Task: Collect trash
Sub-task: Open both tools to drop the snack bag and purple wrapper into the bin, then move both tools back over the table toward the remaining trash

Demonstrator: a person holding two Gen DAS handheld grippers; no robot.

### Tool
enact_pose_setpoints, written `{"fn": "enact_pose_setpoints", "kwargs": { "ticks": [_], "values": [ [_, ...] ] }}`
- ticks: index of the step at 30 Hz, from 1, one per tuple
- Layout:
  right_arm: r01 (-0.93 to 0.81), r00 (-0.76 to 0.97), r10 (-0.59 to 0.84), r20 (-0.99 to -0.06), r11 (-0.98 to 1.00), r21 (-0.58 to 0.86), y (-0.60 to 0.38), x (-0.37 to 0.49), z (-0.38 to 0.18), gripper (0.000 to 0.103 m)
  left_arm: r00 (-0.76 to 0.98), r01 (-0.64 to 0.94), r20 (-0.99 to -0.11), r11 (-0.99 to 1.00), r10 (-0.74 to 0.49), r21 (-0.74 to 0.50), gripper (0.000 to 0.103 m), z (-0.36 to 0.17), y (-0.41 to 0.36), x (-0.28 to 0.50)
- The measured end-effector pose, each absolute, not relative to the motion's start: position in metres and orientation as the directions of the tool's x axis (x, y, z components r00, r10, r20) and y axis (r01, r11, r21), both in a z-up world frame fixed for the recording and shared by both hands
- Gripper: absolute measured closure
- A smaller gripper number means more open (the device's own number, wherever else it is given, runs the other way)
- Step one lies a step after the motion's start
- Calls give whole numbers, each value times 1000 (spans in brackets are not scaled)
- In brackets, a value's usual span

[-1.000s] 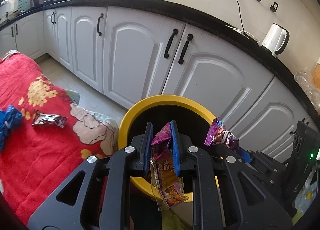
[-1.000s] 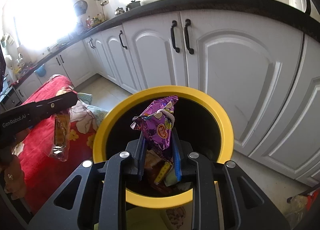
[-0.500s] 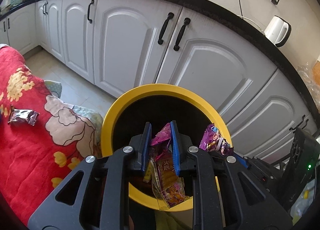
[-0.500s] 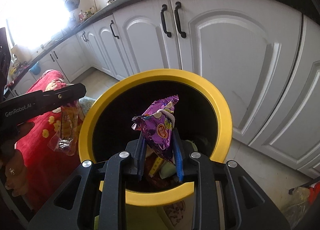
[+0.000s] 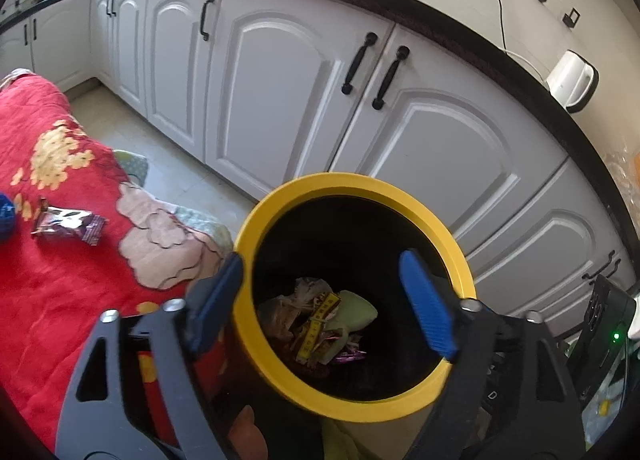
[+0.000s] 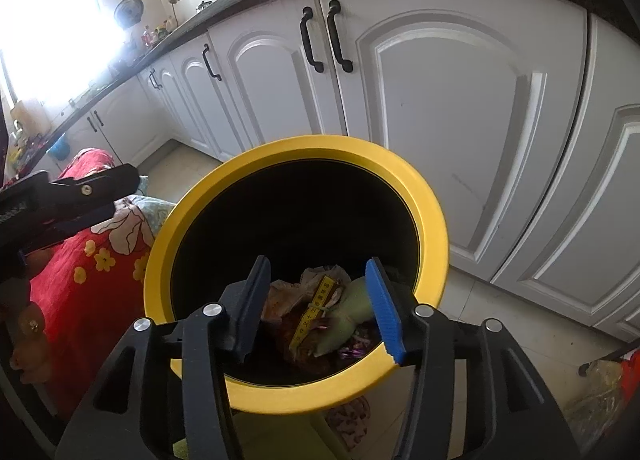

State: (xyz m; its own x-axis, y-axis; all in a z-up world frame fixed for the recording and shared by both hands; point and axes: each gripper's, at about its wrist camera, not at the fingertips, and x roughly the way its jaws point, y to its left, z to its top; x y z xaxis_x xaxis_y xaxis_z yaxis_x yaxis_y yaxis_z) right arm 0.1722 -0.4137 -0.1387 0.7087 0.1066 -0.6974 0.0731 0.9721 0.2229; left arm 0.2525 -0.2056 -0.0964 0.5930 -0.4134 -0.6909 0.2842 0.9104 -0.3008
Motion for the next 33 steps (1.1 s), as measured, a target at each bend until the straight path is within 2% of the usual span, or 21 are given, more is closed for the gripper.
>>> {"fn": "enact_pose_setpoints", "kwargs": {
  "ticks": [3, 33],
  "values": [
    [71, 716, 110, -690, 971, 229, -413, 171, -135, 46, 610, 257, -681, 914, -404, -313, 11, -91, -192, 248],
    [-88, 763, 220, -608, 967, 239, -347, 161, -83, 38, 770, 130, -581, 957, -261, -258, 11, -36, -89, 197]
  ]
}}
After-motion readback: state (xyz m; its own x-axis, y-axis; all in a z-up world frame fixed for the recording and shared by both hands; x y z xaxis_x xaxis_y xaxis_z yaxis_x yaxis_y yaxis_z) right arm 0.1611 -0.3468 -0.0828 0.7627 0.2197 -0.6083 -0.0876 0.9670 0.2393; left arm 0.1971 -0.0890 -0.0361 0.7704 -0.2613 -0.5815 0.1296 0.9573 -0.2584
